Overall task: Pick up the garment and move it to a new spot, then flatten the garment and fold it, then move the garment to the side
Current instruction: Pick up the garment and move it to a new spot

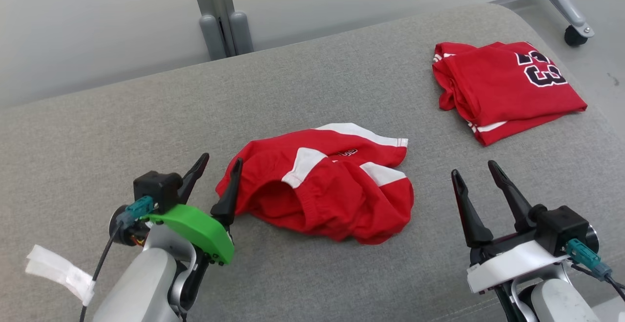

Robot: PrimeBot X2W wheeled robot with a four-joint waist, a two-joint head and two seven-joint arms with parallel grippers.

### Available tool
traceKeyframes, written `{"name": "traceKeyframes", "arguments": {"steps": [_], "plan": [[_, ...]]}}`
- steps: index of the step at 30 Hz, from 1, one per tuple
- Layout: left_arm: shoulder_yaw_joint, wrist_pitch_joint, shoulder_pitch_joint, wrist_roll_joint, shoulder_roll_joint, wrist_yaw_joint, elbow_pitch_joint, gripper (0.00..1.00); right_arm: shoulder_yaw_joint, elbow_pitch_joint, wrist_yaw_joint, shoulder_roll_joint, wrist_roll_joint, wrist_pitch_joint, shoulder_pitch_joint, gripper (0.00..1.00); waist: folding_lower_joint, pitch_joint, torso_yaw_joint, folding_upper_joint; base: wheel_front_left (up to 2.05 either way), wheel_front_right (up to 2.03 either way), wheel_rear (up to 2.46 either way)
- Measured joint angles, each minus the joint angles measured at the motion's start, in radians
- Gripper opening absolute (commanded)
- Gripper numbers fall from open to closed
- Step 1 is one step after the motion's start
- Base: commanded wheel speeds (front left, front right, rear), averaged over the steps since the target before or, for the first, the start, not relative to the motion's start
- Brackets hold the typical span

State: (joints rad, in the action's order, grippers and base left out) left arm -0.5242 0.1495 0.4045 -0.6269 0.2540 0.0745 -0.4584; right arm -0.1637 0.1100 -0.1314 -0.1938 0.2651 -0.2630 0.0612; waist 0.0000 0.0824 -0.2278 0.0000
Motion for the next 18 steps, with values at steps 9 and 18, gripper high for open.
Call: {"name": "traceKeyframes", "arguments": {"steps": [9,18], "plan": [[0.112,0.109,-0.188,0.07,-0.03,-0.157,0.153,1.0,-0.017,0.01,0.0,0.023,0.006,0.0,-0.038,1.0,0.0,-0.057,0.065,0.0,0.0,0.0,0.0],[0.34,0.114,-0.479,0.296,-0.149,-0.193,0.409,1.0,-0.014,0.023,0.0,0.061,-0.014,0.0,-0.079,1.0,0.0,-0.125,0.145,0.0,0.0,0.0,0.0]]}}
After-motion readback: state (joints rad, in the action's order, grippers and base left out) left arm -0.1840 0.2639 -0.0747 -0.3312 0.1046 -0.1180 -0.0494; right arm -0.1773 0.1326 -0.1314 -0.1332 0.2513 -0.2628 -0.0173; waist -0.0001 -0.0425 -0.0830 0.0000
